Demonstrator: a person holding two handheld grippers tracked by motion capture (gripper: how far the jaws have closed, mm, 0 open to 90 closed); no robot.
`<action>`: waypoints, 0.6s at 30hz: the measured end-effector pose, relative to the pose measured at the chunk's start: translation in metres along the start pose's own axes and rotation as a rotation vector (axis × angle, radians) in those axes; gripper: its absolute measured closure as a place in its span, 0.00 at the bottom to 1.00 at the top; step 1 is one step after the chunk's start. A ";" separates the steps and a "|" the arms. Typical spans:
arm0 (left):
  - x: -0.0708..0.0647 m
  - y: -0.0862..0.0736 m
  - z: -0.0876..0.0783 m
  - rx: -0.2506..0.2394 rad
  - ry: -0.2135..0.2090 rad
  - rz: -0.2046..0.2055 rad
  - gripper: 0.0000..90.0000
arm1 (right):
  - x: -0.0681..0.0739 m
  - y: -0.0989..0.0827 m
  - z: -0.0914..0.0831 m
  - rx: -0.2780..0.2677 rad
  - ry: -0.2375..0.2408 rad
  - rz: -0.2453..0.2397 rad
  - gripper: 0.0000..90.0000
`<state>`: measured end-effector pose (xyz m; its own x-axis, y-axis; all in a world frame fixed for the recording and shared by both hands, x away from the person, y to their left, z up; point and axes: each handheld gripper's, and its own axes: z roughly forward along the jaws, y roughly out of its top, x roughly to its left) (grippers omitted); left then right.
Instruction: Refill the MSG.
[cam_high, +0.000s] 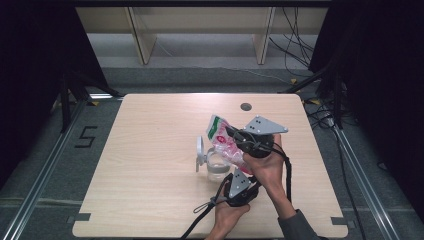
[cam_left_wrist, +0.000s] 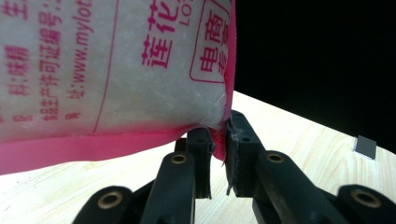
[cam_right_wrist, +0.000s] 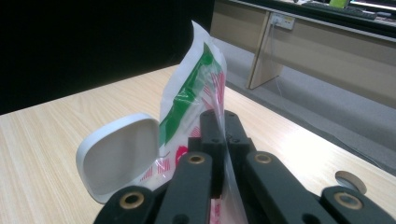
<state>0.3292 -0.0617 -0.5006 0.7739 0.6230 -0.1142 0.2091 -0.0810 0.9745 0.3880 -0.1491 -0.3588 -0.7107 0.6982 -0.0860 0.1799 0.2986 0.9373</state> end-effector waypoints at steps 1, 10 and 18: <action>0.000 0.000 0.000 0.001 0.000 -0.002 0.90 | 0.000 0.000 0.000 0.006 -0.002 -0.004 1.00; 0.000 0.001 0.001 -0.003 -0.002 -0.004 0.90 | 0.001 0.000 0.003 0.001 -0.016 -0.028 1.00; 0.000 0.001 0.001 -0.005 -0.011 -0.008 0.90 | 0.004 0.000 0.005 0.024 -0.018 -0.041 1.00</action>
<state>0.3302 -0.0624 -0.5002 0.7787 0.6150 -0.1237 0.2118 -0.0720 0.9747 0.3885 -0.1434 -0.3612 -0.7052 0.6970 -0.1302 0.1676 0.3423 0.9245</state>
